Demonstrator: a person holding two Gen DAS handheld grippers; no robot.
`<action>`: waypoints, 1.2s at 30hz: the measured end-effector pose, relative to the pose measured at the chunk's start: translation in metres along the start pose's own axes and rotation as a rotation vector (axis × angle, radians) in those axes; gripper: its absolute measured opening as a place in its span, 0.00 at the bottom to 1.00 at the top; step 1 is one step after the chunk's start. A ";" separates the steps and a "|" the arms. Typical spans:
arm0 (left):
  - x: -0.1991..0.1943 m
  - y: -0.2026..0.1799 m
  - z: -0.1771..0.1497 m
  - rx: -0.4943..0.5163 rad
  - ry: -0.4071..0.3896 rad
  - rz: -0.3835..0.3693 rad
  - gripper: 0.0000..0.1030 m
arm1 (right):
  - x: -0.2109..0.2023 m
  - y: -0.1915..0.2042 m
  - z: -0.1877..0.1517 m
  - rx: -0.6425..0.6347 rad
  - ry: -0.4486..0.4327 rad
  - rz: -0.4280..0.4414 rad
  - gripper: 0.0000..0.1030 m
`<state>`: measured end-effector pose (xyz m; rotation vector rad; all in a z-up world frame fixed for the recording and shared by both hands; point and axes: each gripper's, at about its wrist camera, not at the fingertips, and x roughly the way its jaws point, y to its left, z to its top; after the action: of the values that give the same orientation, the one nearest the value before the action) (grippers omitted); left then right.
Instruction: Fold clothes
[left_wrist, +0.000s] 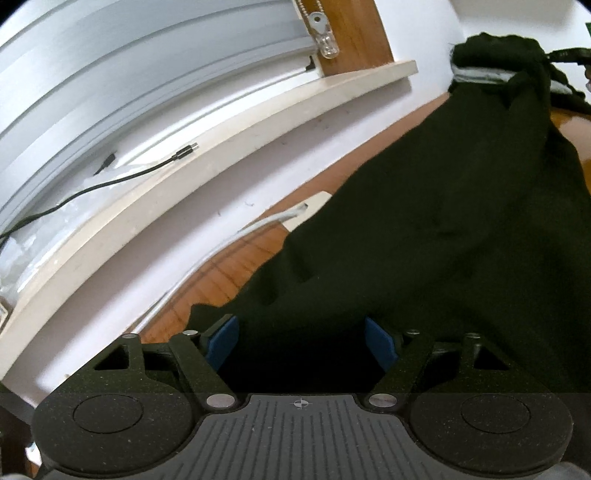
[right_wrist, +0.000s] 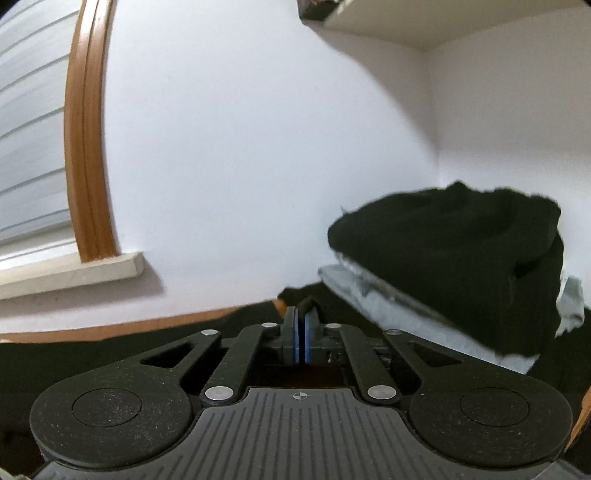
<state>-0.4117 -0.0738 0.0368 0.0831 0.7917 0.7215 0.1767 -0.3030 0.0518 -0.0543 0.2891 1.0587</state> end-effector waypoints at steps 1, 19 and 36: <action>0.000 0.002 0.001 -0.008 -0.007 -0.010 0.53 | 0.001 0.001 0.002 -0.006 -0.005 -0.002 0.03; -0.062 0.050 0.044 -0.201 -0.176 -0.023 0.09 | -0.028 0.015 0.089 -0.059 -0.209 -0.029 0.03; -0.041 0.019 0.012 -0.220 -0.011 0.043 0.60 | 0.087 0.095 0.010 -0.236 0.174 0.099 0.31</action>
<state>-0.4341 -0.0831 0.0770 -0.0947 0.6969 0.8440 0.1360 -0.1801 0.0477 -0.3482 0.3249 1.1851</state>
